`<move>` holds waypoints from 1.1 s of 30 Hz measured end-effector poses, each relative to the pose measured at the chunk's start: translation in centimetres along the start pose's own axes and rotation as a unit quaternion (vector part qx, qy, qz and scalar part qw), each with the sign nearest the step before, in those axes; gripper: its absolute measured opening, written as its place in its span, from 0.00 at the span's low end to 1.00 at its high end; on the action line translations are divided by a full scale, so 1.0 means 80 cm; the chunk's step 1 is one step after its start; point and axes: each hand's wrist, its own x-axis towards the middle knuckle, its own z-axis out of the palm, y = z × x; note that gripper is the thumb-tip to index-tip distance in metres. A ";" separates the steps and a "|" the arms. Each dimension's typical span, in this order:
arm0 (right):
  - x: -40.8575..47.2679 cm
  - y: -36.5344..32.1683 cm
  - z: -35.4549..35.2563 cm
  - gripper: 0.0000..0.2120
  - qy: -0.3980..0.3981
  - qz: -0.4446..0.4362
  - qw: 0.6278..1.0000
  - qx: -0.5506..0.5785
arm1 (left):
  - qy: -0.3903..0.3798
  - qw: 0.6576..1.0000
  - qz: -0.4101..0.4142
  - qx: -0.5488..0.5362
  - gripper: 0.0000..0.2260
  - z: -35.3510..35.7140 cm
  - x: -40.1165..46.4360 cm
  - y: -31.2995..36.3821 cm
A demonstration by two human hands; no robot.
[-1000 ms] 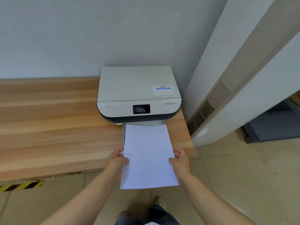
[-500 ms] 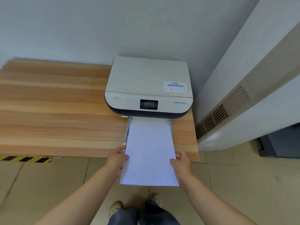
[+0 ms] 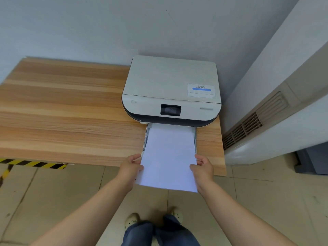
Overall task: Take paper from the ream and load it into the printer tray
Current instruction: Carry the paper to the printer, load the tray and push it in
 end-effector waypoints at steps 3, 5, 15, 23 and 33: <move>0.011 -0.005 0.008 0.20 0.004 -0.016 1.000 -0.024 | 0.005 1.000 0.012 0.020 0.21 -0.009 -0.001 -0.003; 0.019 -0.008 0.011 0.20 0.007 -0.026 0.999 -0.036 | -0.002 1.000 0.009 0.021 0.20 -0.012 -0.001 -0.005; 0.019 -0.012 0.003 0.16 -0.012 -0.033 0.997 -0.070 | 0.005 1.000 0.001 0.019 0.16 -0.008 0.018 -0.020; 0.009 0.002 -0.009 0.14 -0.018 -0.012 0.997 -0.071 | 0.038 0.997 0.031 0.063 0.18 0.004 0.034 -0.019; 0.016 0.009 -0.004 0.16 -0.030 -0.044 0.989 -0.141 | 0.054 0.992 0.050 0.099 0.19 0.020 0.053 -0.007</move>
